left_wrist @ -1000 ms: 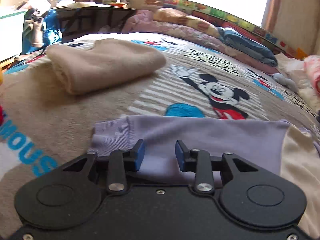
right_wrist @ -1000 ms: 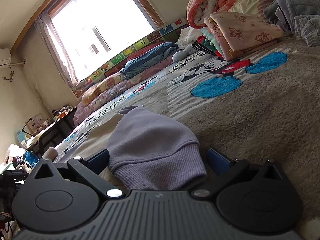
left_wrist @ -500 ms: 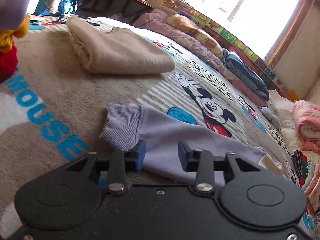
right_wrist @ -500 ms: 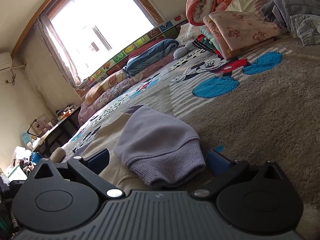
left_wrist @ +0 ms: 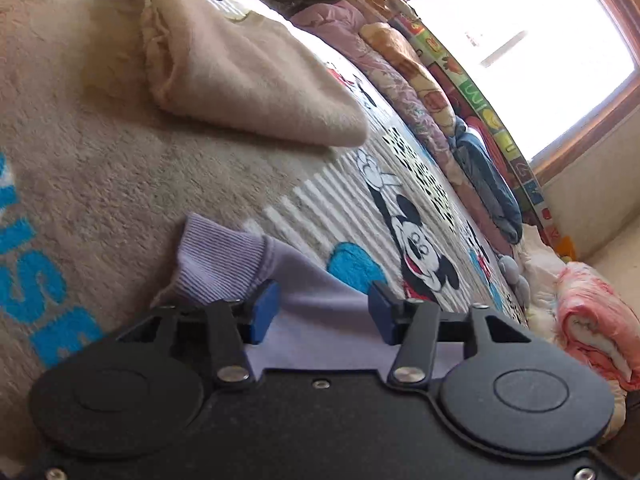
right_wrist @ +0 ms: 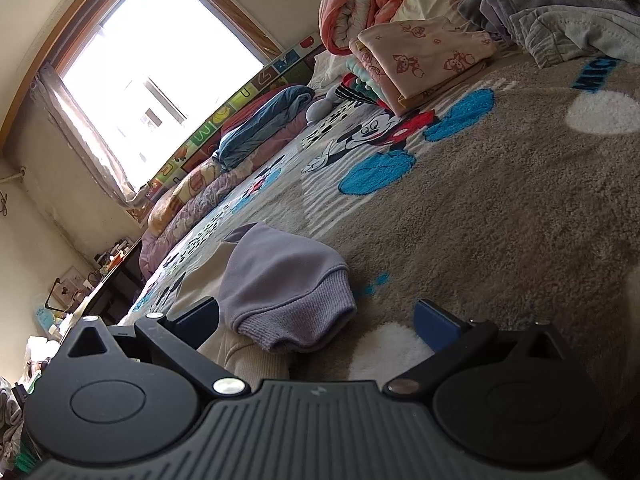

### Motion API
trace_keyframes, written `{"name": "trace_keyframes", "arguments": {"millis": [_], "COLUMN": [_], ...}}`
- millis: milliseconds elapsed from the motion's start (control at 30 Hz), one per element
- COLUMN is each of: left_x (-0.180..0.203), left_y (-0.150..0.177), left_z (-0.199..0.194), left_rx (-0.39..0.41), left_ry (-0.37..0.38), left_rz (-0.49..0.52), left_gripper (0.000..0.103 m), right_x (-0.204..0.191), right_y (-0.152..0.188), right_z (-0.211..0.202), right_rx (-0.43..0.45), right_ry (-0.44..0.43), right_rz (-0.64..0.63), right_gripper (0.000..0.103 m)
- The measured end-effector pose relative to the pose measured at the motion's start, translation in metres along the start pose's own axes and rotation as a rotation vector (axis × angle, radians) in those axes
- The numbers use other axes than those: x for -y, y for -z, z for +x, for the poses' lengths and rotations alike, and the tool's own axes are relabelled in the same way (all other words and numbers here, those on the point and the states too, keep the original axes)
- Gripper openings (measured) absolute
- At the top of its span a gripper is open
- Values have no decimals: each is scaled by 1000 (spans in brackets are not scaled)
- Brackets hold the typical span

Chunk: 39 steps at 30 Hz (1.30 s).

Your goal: Fold clothes

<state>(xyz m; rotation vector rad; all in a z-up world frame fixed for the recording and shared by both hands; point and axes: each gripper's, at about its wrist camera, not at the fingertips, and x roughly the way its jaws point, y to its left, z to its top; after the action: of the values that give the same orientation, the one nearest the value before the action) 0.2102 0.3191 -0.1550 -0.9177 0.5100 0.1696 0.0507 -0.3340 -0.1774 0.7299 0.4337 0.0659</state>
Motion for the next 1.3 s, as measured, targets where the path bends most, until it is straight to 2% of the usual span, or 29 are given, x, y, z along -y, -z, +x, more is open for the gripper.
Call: {"name": "trace_keyframes", "arguments": {"millis": [33,67,133,233,300,333,367,400,433,467,500,567,633,667,700,733,767,800,833,900,1033,1133,1200,1300], "left_x": [-10,-12,0,13,10,9,7,7,8,8,14,19,25,24,22,20,29,40,51,63,76,101,118,142], "left_y": [-5,-9,-9,-3,-5,-6,-8,-9,-11,-13,-12,-4,3,5,6,7,9,12,17,27,53,73,86,106], "left_z": [1,-1,-5,7,17,21,26,21,15,9,8,16,25,24,23,21,14,7,0,-8,-18,-33,-45,-59], "left_rx": [9,7,5,-95,-68,-52,-36,-20,-3,13,-8,-44,-79,-55,-28,0,32,65,86,98,79,71,73,70], "left_ry": [14,46,148,243,157,112,66,96,132,168,221,192,157,130,102,74,90,109,124,146,155,187,216,268], "left_rz": [-62,-99,-69,-34,-13,-2,8,-11,-33,-55,-46,-11,25,25,24,22,58,110,164,204,208,261,292,310], "left_gripper": [37,42,60,62,60,34,29,31,47,56,57,63,63,41,36,41,55,57,57,57,57,57,57,57], "right_x": [0,-1,-1,-1,-1,-2,-3,-3,-2,-1,-1,0,-2,-2,-2,-1,0,0,1,6,18,21,18,12], "right_y": [0,0,0,0,1,2,2,2,1,1,1,1,1,1,0,-1,-3,-4,-6,-9,-12,-15,-16,-13], "right_z": [1,2,3,7,10,11,11,12,11,10,10,10,11,11,9,8,6,4,2,-1,0,8,16,22], "right_rx": [-2,-2,3,11,14,16,17,16,17,18,17,16,14,12,14,16,18,20,26,37,52,29,-1,-37], "right_ry": [4,9,16,28,38,43,48,49,45,42,41,39,45,46,41,36,31,26,16,-9,-32,-13,5,16], "right_rz": [-2,-3,-8,-16,-20,-24,-25,-24,-18,-11,-12,-15,-32,-37,-25,-13,0,12,25,68,164,191,181,207], "right_gripper": [103,103,103,103,103,103,103,103,103,103,103,103,103,103,103,103,103,103,103,102,93,86,85,78]}}
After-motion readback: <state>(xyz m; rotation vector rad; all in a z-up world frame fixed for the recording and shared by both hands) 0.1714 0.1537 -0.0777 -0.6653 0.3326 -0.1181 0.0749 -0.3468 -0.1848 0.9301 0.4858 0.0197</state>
